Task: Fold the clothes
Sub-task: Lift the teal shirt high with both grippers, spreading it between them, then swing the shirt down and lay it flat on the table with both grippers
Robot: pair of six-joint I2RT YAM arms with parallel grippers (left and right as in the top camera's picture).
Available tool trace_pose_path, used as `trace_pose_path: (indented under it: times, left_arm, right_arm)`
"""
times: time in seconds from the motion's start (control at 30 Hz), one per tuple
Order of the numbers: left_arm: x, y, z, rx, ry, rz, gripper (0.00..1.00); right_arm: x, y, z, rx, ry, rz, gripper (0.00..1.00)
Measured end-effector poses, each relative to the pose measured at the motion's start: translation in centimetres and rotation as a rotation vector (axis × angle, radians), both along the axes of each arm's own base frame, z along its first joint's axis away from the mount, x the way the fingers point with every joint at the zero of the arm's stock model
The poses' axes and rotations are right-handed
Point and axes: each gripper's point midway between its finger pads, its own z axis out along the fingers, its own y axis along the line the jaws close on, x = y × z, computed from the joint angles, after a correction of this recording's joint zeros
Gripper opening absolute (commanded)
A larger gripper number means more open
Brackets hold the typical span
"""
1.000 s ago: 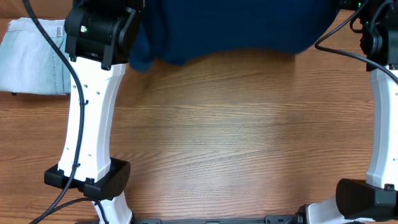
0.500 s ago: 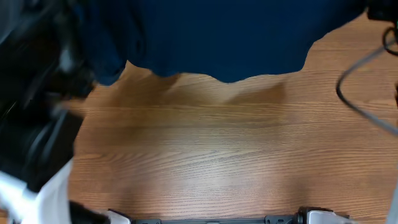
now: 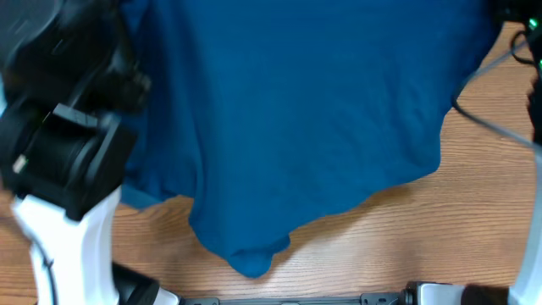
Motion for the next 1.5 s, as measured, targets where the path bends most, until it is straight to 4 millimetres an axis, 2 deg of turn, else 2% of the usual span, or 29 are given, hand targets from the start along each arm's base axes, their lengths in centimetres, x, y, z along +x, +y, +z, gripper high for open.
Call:
trace_pose_path:
  times: [0.2, 0.33, 0.4, 0.47, 0.63, 0.73, 0.83, 0.93, 0.97, 1.1, 1.17, 1.33, 1.4, 1.43, 1.47, 1.5]
  left_arm:
    - [9.1, -0.7, -2.6, 0.022, -0.025, 0.015, 0.06]
    - [13.5, -1.4, -3.6, 0.036, -0.087, 0.022, 0.09]
    - [14.2, -1.9, -3.4, 0.051, -0.119, 0.023, 0.08]
    - [14.1, -2.5, -3.0, 0.072, -0.131, 0.018, 0.07]
    - [12.1, -4.1, -1.3, 0.118, -0.143, -0.01, 0.05]
    - [11.2, -3.9, -1.7, 0.15, -0.081, -0.005, 0.05]
    - [10.8, -3.2, -4.6, 0.184, 0.083, 0.015, 0.06]
    - [10.5, -2.7, -9.7, 0.204, 0.307, 0.019, 0.09]
    - [10.1, -2.4, -12.5, 0.196, 0.414, 0.019, 0.11]
    - [7.8, -1.8, -19.2, 0.142, 0.675, 0.012, 0.27]
    - [6.6, -1.7, -21.4, 0.101, 0.765, 0.0, 0.29]
    - [4.5, -1.5, -24.4, 0.014, 0.892, -0.007, 0.3]
    - [4.0, -1.4, -25.0, -0.007, 0.918, -0.004, 0.3]
    - [3.7, -1.4, -25.2, -0.018, 0.929, -0.006, 0.31]
    - [3.5, -1.5, -25.5, -0.03, 0.939, -0.006, 0.32]
    - [3.3, -1.5, -25.7, -0.036, 0.951, -0.006, 0.34]
  right_arm:
    - [6.3, -0.5, -4.0, 0.006, 0.036, -0.001, 0.04]
    - [8.3, -0.8, -5.1, 0.006, 0.033, -0.003, 0.04]
    - [8.3, -1.2, -5.2, 0.006, 0.035, -0.012, 0.04]
    - [7.9, -1.9, -4.9, 0.007, 0.04, -0.027, 0.04]
    - [6.8, -3.4, -3.8, 0.016, 0.043, -0.031, 0.04]
    - [5.8, -3.8, -5.0, 0.035, 0.107, -0.017, 0.04]
    - [4.7, -3.5, -7.4, 0.058, 0.216, 0.004, 0.04]
    - [3.6, -2.9, -9.9, 0.057, 0.329, 0.037, 0.04]
    - [3.1, -2.6, -10.9, 0.055, 0.375, 0.055, 0.04]
    - [0.3, -1.0, -14.7, 0.082, 0.564, 0.133, 0.04]
    - [-0.9, -0.2, -15.9, 0.101, 0.634, 0.178, 0.04]
    - [-4.4, 1.6, -18.5, 0.175, 0.804, 0.255, 0.05]
    - [-5.7, 2.1, -19.2, 0.202, 0.862, 0.269, 0.1]
    - [-6.3, 2.3, -19.5, 0.211, 0.886, 0.273, 0.18]
    - [-6.4, 2.3, -19.5, 0.214, 0.891, 0.274, 0.37]
    - [-7.3, 2.6, -20.0, 0.236, 0.933, 0.276, 0.44]
